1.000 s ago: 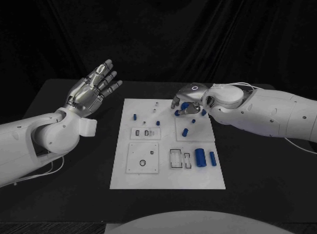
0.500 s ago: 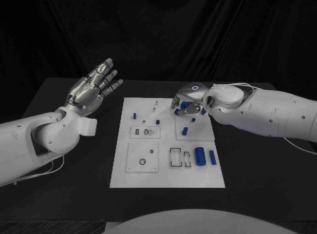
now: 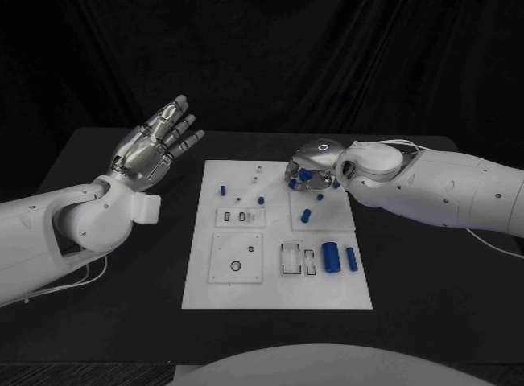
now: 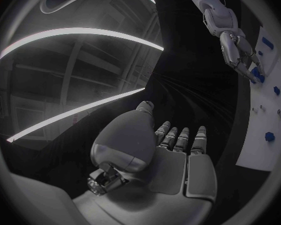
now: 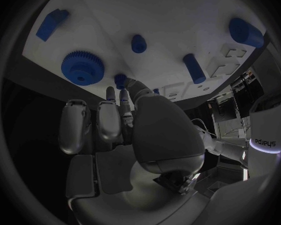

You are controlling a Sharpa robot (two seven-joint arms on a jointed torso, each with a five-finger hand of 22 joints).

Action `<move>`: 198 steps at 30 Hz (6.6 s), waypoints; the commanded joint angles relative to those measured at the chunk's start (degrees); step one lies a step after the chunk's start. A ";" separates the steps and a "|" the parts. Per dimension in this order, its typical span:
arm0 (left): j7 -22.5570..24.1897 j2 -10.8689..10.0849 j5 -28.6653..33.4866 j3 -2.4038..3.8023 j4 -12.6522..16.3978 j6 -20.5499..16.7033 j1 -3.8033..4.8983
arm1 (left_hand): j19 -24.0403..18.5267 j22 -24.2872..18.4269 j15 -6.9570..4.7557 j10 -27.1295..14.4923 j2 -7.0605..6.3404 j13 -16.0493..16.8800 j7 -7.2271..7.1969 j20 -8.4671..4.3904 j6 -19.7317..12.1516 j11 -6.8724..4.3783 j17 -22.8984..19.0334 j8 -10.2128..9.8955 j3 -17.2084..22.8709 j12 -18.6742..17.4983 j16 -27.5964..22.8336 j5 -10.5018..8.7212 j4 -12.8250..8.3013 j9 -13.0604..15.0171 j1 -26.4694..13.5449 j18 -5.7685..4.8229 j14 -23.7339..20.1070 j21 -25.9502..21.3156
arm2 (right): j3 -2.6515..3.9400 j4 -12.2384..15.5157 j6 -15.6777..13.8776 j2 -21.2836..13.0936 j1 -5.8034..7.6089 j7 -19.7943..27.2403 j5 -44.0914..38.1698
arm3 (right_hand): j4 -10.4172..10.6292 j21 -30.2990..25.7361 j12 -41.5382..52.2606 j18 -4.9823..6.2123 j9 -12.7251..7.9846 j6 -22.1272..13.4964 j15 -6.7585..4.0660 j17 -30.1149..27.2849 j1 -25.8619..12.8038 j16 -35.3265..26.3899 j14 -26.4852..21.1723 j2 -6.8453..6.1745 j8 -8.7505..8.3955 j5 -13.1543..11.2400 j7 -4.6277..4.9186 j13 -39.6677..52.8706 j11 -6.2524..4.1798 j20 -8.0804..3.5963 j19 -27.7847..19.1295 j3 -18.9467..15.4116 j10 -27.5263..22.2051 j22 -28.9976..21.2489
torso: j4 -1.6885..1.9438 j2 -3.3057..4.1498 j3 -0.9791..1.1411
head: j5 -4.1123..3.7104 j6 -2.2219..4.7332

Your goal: Assemble the parts on the task board

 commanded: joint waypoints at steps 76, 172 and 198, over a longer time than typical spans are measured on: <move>3.74 0.56 -0.09 0.06 0.41 -0.74 -0.17 | 0.07 -0.02 -0.11 0.19 -0.29 0.06 1.18 0.34 2.60 -0.20 -0.08 1.34 1.03 0.13 -0.21 1.17 -0.48 0.39 1.00 0.91 0.08 -0.04 | 0.05 -6.19 -4.08 7.39 4.21 2.09 3.08 | -2.19 0.63 1.91 -0.59 8.11 4.06 -0.95 -0.38 2.05 -0.04 0.05 -0.41 3.69 1.93 3.40 0.48 -1.46 -0.79 0.55 7.50 6.69 2.09 | 2.24 1.94 -1.02 | -1.14 0.39; 0.74 1.45 -0.10 0.05 -1.59 1.82 -0.31 | 0.11 0.01 0.13 0.30 0.07 0.11 2.46 0.17 3.96 1.06 -0.08 1.97 1.61 0.25 -0.21 1.58 -0.55 0.60 1.20 1.00 0.08 0.00 | 0.05 -11.64 -6.78 10.19 2.37 -0.75 3.08 | -1.76 -7.14 -9.06 1.42 -1.85 -25.45 1.61 -10.78 -0.84 -6.68 -7.47 -0.37 -4.12 -8.10 -1.87 -5.31 1.06 1.74 -6.52 3.01 -15.16 -4.42 | 2.09 1.73 -1.23 | -0.89 -0.86; 0.42 1.39 -0.10 0.05 -1.77 2.28 -0.54 | 0.11 0.01 0.12 0.34 0.09 0.13 2.67 0.17 4.33 1.25 -0.08 2.17 1.80 0.28 -0.21 1.94 -0.68 0.65 1.34 1.01 0.08 0.00 | 0.03 0.49 -9.10 -5.29 2.85 -2.79 6.73 | 6.67 5.88 71.50 -2.78 -0.16 -4.25 -1.34 28.58 -10.28 16.07 6.57 2.35 -1.96 -8.39 3.12 80.41 -3.79 -1.05 5.44 -3.57 38.83 12.38 | 2.10 1.81 -1.13 | -0.86 -1.01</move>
